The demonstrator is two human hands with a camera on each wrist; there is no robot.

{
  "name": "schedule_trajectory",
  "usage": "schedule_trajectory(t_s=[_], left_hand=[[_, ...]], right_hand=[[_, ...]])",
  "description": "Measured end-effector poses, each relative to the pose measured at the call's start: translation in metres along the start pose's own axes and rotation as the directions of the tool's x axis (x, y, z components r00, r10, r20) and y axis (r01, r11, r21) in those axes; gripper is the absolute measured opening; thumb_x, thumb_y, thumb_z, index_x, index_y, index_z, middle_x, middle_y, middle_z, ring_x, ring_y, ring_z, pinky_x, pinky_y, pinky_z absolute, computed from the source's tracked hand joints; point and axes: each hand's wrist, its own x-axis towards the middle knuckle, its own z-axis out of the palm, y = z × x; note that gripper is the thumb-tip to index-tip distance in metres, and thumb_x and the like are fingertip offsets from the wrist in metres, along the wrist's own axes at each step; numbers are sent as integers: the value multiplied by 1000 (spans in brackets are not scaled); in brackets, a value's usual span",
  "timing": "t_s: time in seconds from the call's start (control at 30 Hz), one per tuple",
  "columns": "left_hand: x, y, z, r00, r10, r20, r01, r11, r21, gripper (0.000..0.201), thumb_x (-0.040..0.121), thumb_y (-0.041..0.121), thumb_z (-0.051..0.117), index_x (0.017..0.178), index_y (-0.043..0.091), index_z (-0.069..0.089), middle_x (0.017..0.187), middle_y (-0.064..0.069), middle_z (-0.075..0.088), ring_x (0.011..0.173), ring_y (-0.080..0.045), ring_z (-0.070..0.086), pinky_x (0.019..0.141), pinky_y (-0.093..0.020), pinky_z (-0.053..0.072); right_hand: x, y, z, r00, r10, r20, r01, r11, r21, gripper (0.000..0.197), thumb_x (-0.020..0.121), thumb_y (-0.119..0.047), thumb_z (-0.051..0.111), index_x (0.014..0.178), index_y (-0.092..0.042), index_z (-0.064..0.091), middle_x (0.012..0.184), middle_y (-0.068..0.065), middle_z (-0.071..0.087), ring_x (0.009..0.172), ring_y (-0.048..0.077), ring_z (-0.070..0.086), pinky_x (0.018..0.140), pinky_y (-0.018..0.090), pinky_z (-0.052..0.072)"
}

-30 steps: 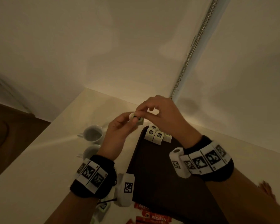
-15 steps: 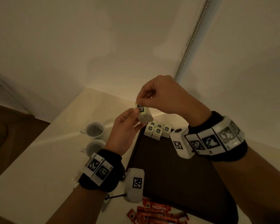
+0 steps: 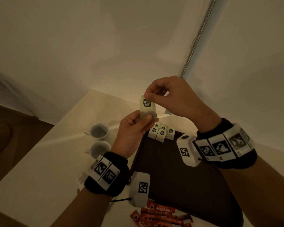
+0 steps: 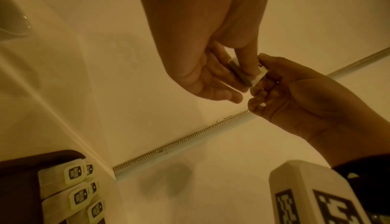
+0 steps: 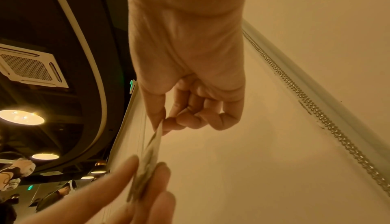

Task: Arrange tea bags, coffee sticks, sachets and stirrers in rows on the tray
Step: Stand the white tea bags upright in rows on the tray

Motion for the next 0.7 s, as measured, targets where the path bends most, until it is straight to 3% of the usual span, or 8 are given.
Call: schedule_trajectory(t_s=[0.13,0.23,0.4,0.5,0.57,0.7], left_hand=[[-1,-2,7,999,-12,-29,12,1000,-24,24,78,20,58,100,10,64,89,0,73,85,-12,69,74,-20,53],[1,-5,10,998,-7,-59,7,1000,-1,23,79,20,58,100,11,64,87,2,73,84,-11,68,74,-20,53],[-5,-11,-8,992,-37,-120,46,996,74,31,82,23,59,112,19,61,107,-1,72,100,-20,67,77,-24,52],[-20,-12,-36,983,-57,-172,87,981,172,31,79,24,60,109,17,63,106,-3,71,99,-21,67,75,-22,53],[-33,-12,-54,978,-65,-200,110,969,221,31,76,28,64,105,17,66,102,-4,72,94,-21,67,74,-23,54],[-59,-13,-86,963,-79,-258,151,950,274,40,66,43,75,96,18,70,93,-7,72,83,-21,67,72,-22,55]], right_hand=[[-4,2,-4,999,1,-48,1,999,51,2,82,-21,70,81,-21,71,72,-8,67,63,-1,56,64,12,46],[-8,5,-5,998,0,-58,4,998,63,3,83,-22,69,81,-21,70,73,-10,66,65,-2,56,64,10,45],[-15,33,-8,993,52,-109,-42,994,96,3,84,-19,68,82,-20,68,78,-4,68,69,5,60,66,15,48],[-25,81,2,980,185,-70,-177,979,104,7,85,-12,66,81,-18,65,74,-9,63,61,-4,57,58,9,43],[-34,121,16,955,297,-11,-297,954,46,7,85,-11,66,83,-17,64,75,-9,61,60,-3,55,60,11,41],[-56,188,49,848,505,160,-481,861,-167,11,88,-14,62,98,-8,64,87,-1,60,64,1,52,58,10,40]])
